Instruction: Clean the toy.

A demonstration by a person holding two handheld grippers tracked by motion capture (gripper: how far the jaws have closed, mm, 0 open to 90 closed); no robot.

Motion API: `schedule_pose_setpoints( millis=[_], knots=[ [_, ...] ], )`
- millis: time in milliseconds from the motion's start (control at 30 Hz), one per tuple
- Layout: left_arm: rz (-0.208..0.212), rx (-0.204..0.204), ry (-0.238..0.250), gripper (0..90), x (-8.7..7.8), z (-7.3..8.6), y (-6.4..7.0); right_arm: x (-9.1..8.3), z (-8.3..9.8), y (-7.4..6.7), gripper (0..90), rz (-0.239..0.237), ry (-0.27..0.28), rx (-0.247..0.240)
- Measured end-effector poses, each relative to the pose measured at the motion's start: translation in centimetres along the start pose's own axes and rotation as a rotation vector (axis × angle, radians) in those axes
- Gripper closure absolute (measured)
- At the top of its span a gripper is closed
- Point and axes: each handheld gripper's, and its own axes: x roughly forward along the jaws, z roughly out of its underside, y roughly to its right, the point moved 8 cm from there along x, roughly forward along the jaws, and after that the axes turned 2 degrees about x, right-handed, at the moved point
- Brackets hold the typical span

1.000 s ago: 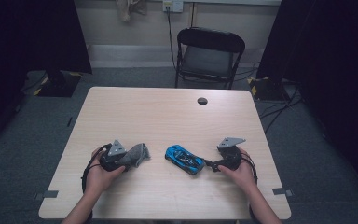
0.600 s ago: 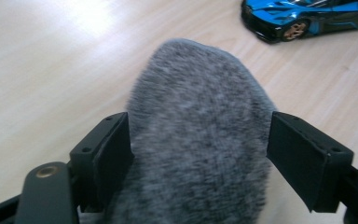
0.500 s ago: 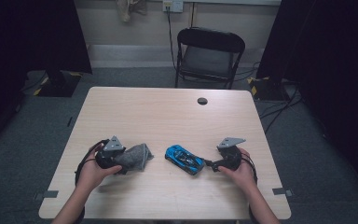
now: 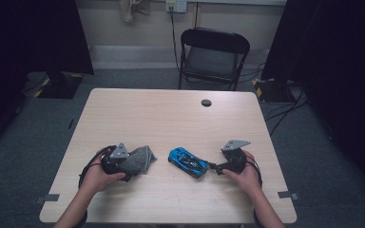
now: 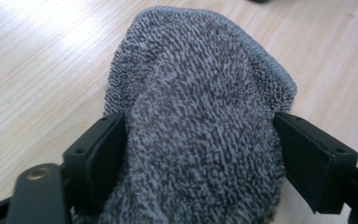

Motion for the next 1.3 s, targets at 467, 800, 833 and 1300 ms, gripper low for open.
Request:
schedule_pose_setpoints(
  millis=[467, 800, 833, 1300],
  knots=[
    [-0.041, -0.075, 0.031, 31.5, -0.3, -0.6, 0.2, 0.0, 0.0, 0.0, 13.6, 0.0, 0.0, 0.0],
    [-0.002, -0.037, 0.05, 19.5, 0.0, -1.6, -0.6, 0.0, 0.0, 0.0, 13.6, 0.0, 0.0, 0.0],
    [-0.002, -0.037, 0.05, 19.6, 0.0, -1.6, -0.6, 0.0, 0.0, 0.0, 13.6, 0.0, 0.0, 0.0],
    [-0.001, -0.058, 0.029, 43.5, 0.7, -0.4, 0.4, -0.1, 0.0, 0.0, 16.5, 0.024, 0.006, 0.026]
  ],
)
